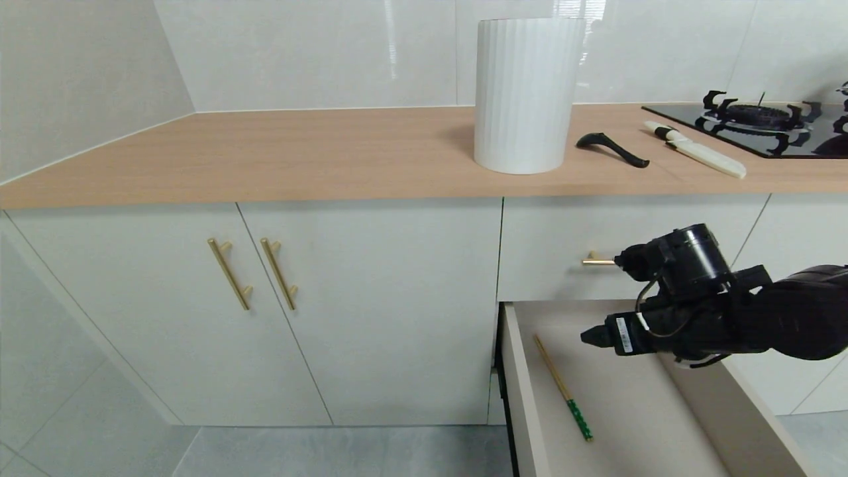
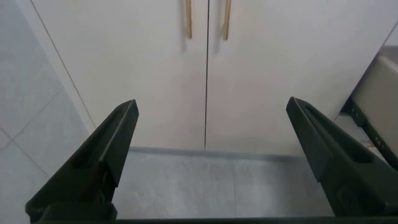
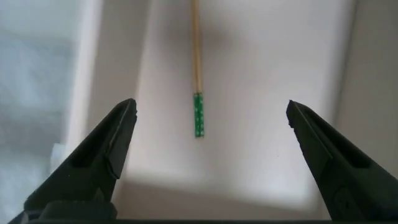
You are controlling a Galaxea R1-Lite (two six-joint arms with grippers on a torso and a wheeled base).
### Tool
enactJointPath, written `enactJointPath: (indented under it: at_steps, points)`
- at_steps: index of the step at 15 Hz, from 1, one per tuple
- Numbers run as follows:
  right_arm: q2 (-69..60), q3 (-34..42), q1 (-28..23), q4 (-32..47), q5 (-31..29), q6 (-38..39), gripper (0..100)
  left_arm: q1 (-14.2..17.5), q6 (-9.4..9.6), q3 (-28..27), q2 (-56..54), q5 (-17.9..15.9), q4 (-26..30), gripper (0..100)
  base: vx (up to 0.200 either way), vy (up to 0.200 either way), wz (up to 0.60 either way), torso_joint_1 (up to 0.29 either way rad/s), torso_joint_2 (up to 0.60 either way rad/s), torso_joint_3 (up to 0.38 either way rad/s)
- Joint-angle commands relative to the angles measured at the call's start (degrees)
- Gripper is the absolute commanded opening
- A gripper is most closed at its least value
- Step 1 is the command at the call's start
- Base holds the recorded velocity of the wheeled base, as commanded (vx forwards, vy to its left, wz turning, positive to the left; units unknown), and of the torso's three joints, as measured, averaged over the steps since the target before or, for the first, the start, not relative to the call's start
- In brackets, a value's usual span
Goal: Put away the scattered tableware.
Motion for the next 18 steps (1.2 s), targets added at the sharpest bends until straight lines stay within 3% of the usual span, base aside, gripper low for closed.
enactJointPath:
  at_steps: [1,4,10,14,18]
  points:
    - [-8.26,0.29,0.0,-0.24,0.27,-1.06,100,0.0,-0.04,-0.02,0.07,0.03,-0.04,100,0.0,0.0,0.0,0.076,-0.45,-0.359]
    - [-9.31,-1.21,-0.88,-0.24,0.62,-1.94,100,0.0,-0.04,-0.02,0.07,0.03,-0.04,100,0.0,0.0,0.0,0.071,-0.53,-0.343]
    - [-8.61,-8.59,-6.68,-0.41,8.79,-3.87,100,0.0,-0.04,-0.02,0.07,0.03,-0.04,100,0.0,0.0,0.0,0.136,-0.46,-0.328]
    - [-4.13,-18.08,-14.42,-0.41,19.08,-9.06,100,0.0,-0.04,-0.02,0.07,0.03,-0.04,100,0.0,0.0,0.0,0.041,-0.11,-0.077]
    - [8.97,-30.83,-16.18,-0.32,19.78,-13.81,100,0.0,-0.04,-0.02,0.07,0.03,-0.04,100,0.0,0.0,0.0,0.0,0.0,0.0]
